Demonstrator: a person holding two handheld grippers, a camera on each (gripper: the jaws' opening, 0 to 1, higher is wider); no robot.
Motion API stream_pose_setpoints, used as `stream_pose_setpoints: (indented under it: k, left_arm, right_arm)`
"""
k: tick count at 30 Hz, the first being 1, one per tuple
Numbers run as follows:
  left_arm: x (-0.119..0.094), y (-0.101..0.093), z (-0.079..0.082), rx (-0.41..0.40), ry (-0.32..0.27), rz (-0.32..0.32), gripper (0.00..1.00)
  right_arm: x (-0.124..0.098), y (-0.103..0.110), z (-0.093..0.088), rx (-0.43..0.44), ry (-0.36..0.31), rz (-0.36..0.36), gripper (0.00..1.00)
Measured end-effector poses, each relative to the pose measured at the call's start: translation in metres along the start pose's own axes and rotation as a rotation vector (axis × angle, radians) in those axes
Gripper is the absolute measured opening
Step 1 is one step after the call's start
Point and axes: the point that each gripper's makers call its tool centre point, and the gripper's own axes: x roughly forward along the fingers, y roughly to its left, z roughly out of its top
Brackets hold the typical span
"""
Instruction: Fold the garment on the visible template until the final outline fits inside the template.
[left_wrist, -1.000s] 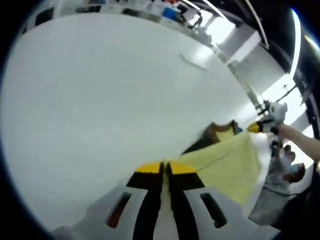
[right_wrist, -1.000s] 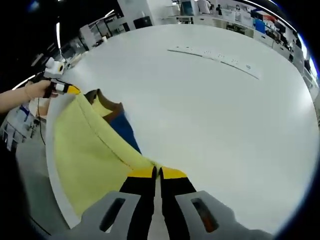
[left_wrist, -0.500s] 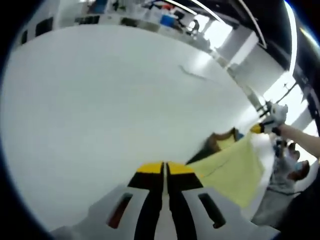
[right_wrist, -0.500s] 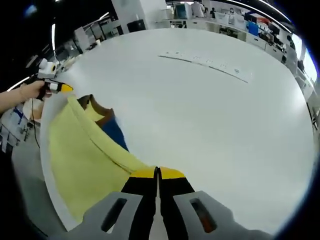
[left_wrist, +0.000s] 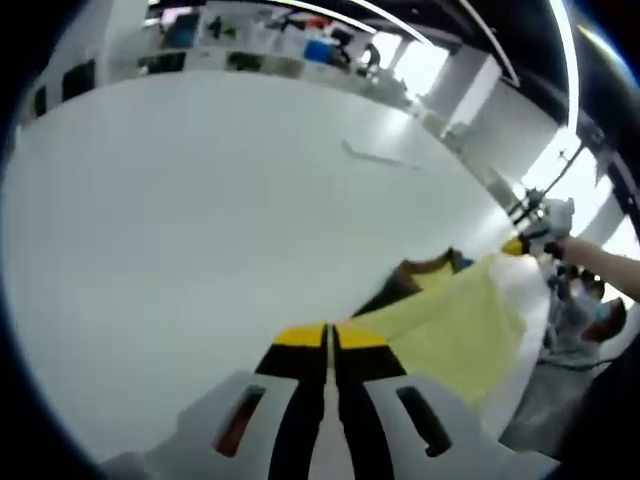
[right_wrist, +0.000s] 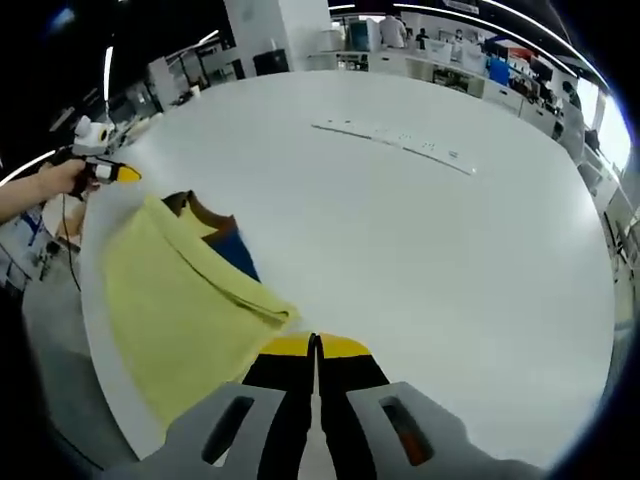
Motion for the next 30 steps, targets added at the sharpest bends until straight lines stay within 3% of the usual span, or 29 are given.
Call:
stream_pose_setpoints:
  k: [4,13,15,16,21,30]
  left_arm:
    - [-0.004,-0.007,-0.006,0.012,-0.007,0.004,0.00]
    - [-0.008,-0.027,-0.026,0.043,0.009,0.012,0.15]
    - [-0.007,-0.034,-0.032,0.054,0.011,0.005,0.24]
    - [-0.007,-0.043,-0.038,0.060,0.006,-0.003,0.24]
    - [-0.004,-0.053,-0.044,0.074,-0.001,-0.022,0.40]
    - [-0.008,-0.062,-0.050,0.127,0.021,-0.058,0.77]
  right_arm:
    - [-0.002,0.007,-0.003,0.021,-0.020,-0.004,0.01]
    - [-0.005,0.034,-0.005,0.065,-0.066,0.007,0.14]
    - [-0.004,0.050,-0.005,0.099,-0.096,0.020,0.19]
    - [-0.004,0.051,-0.004,0.105,-0.101,0.021,0.20]
    - [-0.003,0.063,-0.003,0.126,-0.123,0.041,0.26]
    - [-0.011,0.078,-0.002,0.145,-0.145,0.092,0.52]
